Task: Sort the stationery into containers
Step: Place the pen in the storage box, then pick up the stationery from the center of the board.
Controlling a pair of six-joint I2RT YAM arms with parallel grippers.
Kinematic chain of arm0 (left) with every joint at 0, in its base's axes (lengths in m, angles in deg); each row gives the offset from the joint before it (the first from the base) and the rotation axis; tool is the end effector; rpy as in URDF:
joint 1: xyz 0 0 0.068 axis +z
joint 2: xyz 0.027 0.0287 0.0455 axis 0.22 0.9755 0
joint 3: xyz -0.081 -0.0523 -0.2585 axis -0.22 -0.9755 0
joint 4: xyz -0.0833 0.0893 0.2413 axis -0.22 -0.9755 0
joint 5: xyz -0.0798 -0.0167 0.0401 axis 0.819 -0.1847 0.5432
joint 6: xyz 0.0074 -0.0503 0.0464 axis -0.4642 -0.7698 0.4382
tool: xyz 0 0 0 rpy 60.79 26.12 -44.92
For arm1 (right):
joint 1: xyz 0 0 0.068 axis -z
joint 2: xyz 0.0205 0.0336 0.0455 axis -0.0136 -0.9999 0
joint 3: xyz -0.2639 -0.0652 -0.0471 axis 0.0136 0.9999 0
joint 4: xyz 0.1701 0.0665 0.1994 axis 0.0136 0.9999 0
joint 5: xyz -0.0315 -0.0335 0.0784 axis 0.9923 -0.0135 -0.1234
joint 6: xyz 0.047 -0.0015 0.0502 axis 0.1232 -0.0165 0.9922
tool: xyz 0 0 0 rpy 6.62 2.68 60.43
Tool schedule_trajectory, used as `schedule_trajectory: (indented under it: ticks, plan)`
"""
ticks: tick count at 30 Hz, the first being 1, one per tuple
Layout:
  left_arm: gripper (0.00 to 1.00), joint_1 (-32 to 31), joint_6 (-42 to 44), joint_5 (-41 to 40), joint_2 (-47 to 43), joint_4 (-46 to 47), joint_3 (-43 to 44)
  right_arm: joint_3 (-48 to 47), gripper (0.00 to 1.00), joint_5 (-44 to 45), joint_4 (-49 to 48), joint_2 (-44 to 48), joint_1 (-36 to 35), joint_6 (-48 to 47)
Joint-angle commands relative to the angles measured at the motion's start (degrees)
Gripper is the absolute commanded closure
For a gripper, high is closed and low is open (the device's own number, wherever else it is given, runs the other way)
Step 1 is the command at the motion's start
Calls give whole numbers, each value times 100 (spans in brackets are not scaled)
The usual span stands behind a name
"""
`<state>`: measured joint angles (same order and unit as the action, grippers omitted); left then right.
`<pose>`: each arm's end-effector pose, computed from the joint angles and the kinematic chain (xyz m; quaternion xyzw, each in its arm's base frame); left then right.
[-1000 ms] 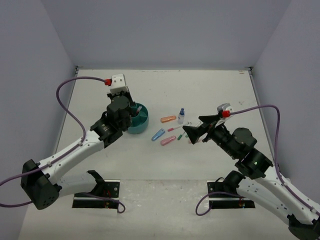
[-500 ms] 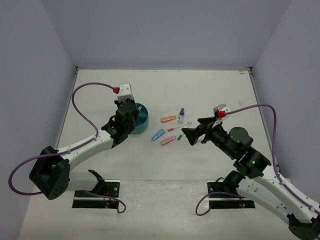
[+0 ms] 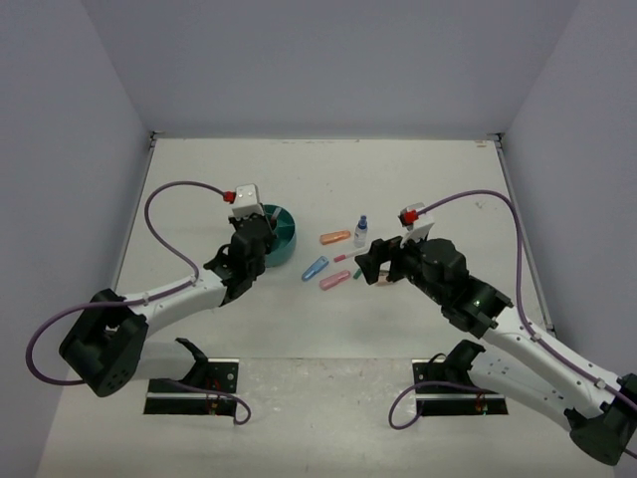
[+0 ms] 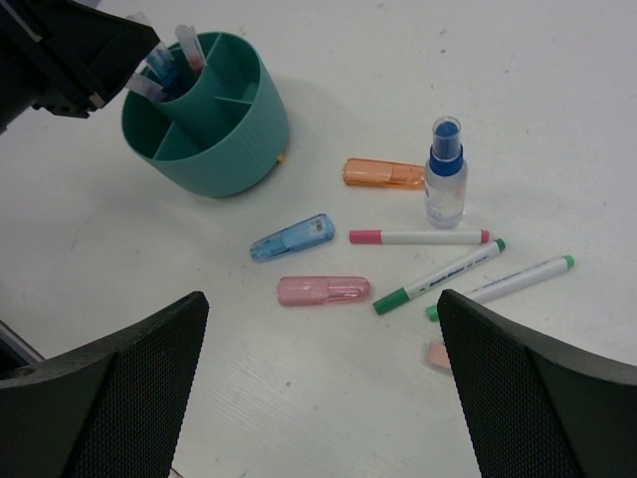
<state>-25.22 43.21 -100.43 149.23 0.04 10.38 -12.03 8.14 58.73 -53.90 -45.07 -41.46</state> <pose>0.2528 -0.1498 0.2232 -0.1187 0.7668 -0.0410 0.6295 0.1557 0.1396 0.2947 -0.1266 0.7963 0.2577 0.5325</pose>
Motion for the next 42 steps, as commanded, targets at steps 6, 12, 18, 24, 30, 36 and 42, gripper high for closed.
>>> schedule_trajectory:
  ticks: [6, 12, 18, 24, 30, 36, 42]
  plan:
    - [62, 23, -238, 235, -418, -248, 144, -400, 1, 298, 96, -252, 68, 304]
    - [36, 14, -255, 481, -1018, -928, 579, -659, 1, -175, 257, -697, 400, 400]
    - [4, 12, -369, 758, -1363, -2261, 1542, -1280, 13, -266, 771, -1790, 668, 263]
    - [0, 5, -564, 1250, -1856, -3549, 2066, -1689, 21, 369, 839, -2687, 719, 172]
    - [0, 5, -463, 2271, -2333, -4656, 2338, -2450, 31, 708, 824, -3737, 933, -61]
    - [0, 14, -332, 2447, -2932, -5363, 2239, -2969, 41, 586, 815, -4540, 1161, -210]
    - [0, 5, -45, 2930, -3440, -5847, 2336, -3236, 58, 314, 815, -5206, 1195, -219]
